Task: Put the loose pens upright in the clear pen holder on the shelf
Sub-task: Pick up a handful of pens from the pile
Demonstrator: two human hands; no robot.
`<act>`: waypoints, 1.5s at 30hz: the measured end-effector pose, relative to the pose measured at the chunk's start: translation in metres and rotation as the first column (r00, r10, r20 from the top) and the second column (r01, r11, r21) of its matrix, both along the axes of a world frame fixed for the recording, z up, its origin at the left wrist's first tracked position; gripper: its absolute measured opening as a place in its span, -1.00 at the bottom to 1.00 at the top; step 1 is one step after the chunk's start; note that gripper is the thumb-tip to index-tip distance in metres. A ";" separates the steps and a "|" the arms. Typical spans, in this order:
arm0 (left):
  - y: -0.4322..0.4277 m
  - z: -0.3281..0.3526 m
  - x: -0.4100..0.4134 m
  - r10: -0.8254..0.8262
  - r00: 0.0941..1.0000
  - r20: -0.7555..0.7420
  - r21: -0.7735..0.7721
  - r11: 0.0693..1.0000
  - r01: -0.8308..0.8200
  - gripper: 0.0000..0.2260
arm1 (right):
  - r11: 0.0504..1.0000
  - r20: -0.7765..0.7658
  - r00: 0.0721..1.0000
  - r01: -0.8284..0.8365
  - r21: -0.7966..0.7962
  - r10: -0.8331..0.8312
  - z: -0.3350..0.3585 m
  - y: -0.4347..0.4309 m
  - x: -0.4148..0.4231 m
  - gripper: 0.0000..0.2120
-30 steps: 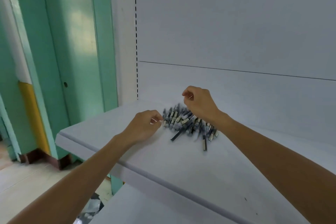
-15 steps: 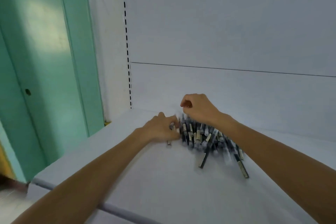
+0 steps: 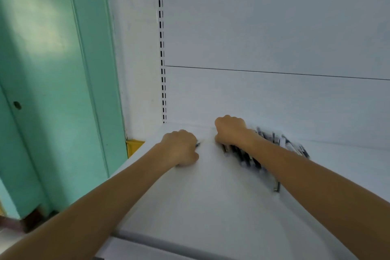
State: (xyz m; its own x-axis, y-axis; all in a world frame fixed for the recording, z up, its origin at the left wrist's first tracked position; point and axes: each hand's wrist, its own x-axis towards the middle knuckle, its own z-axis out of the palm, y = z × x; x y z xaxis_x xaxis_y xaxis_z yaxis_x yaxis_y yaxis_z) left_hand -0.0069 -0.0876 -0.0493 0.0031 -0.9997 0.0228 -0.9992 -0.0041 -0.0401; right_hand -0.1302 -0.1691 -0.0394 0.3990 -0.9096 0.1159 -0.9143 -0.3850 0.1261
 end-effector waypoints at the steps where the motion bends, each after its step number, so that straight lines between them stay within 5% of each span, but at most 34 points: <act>1: 0.001 -0.003 0.004 0.025 0.999 0.026 -0.015 1.000 -0.024 -0.76 | 1.000 0.000 1.000 0.020 0.001 -0.020 -0.001 0.002 0.004 -0.79; 4: 0.006 -0.008 0.015 0.062 0.997 -0.049 -0.059 0.996 -0.065 -0.82 | 0.998 0.030 0.998 0.056 0.000 -0.056 0.002 0.008 0.011 -0.76; 7: 0.009 -0.006 0.025 0.035 0.952 -0.304 -0.087 0.994 -0.065 -0.88 | 0.998 0.303 0.951 0.056 -0.005 -0.052 0.013 0.012 0.008 -0.81; 10: 0.011 0.001 0.018 -0.076 0.821 -0.566 -0.181 0.983 -0.034 -0.73 | 0.996 0.788 0.613 -0.011 0.087 -0.063 0.037 0.024 -0.010 -0.87; 12: 0.017 0.009 0.001 -0.153 0.737 -0.658 -0.239 0.971 -0.012 -0.63 | 0.996 0.899 0.432 -0.021 0.092 -0.074 0.053 0.035 -0.032 -0.90; 16: 0.026 0.020 -0.053 -0.299 0.644 -0.704 -0.298 0.948 0.115 -0.63 | 0.990 0.913 0.407 0.125 -0.065 0.008 0.062 0.058 -0.095 -0.93; 25: 0.052 0.015 -0.237 -0.487 0.549 -0.679 -0.291 0.865 0.409 -0.74 | 0.938 0.906 0.422 0.327 -0.113 -0.039 0.038 0.141 -0.293 -0.31; 30: 0.089 0.003 -0.359 -0.550 0.461 -0.696 -0.258 0.791 0.555 -0.77 | 0.869 0.885 0.436 0.489 -0.077 -0.167 0.030 0.204 -0.417 -0.33; 38: 0.151 -0.009 -0.522 -0.701 0.249 -0.668 -0.402 0.622 0.672 -0.79 | 0.745 0.952 0.279 0.661 -0.094 -0.127 0.014 0.305 -0.569 -0.45; 45: 0.156 -0.002 -0.606 -0.747 0.255 -0.614 -0.460 0.601 0.653 -0.76 | 0.705 0.968 0.227 0.703 -0.088 -0.105 0.017 0.333 -0.646 -0.46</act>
